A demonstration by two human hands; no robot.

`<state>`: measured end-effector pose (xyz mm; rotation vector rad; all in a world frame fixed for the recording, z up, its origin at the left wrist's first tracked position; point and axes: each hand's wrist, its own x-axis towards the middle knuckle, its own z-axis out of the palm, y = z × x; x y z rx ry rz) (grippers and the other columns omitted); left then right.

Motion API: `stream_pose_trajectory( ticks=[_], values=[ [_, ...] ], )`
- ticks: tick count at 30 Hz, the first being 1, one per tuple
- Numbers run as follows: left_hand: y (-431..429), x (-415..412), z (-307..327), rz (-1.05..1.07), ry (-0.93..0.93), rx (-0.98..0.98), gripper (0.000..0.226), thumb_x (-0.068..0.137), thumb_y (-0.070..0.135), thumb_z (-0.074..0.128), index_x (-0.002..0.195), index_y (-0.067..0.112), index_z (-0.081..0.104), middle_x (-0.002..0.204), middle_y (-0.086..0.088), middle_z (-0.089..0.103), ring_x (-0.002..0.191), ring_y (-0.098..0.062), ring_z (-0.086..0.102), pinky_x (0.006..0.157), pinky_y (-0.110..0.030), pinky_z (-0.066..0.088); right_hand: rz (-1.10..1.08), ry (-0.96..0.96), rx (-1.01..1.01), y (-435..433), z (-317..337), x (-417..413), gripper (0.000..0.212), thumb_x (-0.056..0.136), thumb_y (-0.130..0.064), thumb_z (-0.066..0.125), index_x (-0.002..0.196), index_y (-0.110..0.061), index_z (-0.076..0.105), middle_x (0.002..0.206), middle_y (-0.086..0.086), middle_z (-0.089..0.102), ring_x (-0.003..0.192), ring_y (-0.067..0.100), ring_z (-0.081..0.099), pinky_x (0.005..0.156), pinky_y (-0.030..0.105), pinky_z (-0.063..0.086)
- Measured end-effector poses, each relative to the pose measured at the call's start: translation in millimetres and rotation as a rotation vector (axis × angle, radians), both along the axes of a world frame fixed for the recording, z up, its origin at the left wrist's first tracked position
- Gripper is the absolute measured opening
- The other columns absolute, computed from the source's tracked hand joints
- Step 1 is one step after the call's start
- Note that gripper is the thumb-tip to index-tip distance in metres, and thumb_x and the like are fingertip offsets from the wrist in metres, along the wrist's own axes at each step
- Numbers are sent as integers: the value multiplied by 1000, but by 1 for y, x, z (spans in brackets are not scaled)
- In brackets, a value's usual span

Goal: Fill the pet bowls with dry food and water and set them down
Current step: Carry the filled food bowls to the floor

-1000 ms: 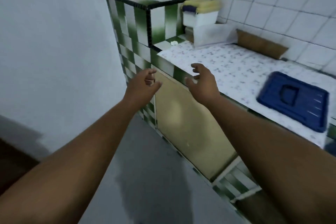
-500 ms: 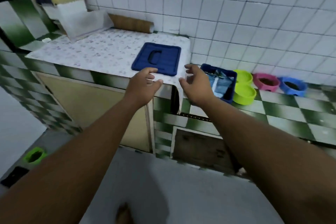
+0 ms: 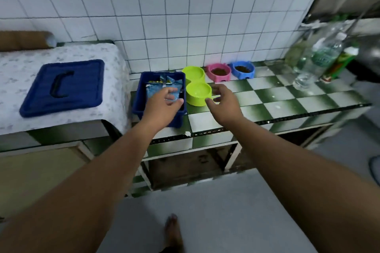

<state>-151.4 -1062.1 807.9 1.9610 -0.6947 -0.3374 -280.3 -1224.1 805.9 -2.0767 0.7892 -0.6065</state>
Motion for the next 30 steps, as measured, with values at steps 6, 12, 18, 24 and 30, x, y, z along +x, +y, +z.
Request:
stream_pose_trajectory(
  ticks=[6, 12, 18, 24, 30],
  values=[
    [-88, 36, -19, -130, 48, 5, 32, 94, 30, 73, 124, 25, 64, 113, -2, 68, 98, -14, 68, 90, -32, 56, -188, 36, 10, -72, -6, 12, 44, 89, -24, 68, 131, -20, 56, 122, 2, 62, 93, 16, 65, 87, 36, 55],
    [-165, 69, -19, -211, 31, 67, 31, 93, 35, 72, 122, 27, 65, 111, 2, 69, 98, -16, 68, 83, -32, 54, -314, 23, 38, -127, -9, 23, 45, 90, -26, 68, 132, -20, 55, 116, -4, 59, 96, 16, 64, 86, 35, 55],
    [-224, 87, -28, -178, 35, 98, 17, 91, 35, 71, 106, 37, 62, 98, 10, 69, 98, -16, 67, 86, -31, 50, -379, 6, 86, -187, -21, 35, 46, 89, -24, 68, 133, -19, 56, 114, -5, 59, 94, 18, 64, 86, 39, 57],
    [-289, 98, -47, -124, 50, 126, 33, 94, 28, 68, 126, 22, 63, 98, 7, 70, 100, -17, 65, 81, -29, 46, -308, -29, 101, -268, -34, 61, 26, 90, -18, 64, 114, -25, 58, 101, -18, 60, 93, 14, 64, 77, 23, 47],
    [-366, 105, -70, 42, 83, 174, 37, 93, 29, 69, 128, 19, 63, 106, -4, 75, 103, -22, 68, 91, -37, 54, -170, 55, 110, -371, -54, 92, 38, 88, -21, 68, 125, -13, 58, 98, -5, 61, 92, 18, 63, 90, 29, 50]
  ],
)
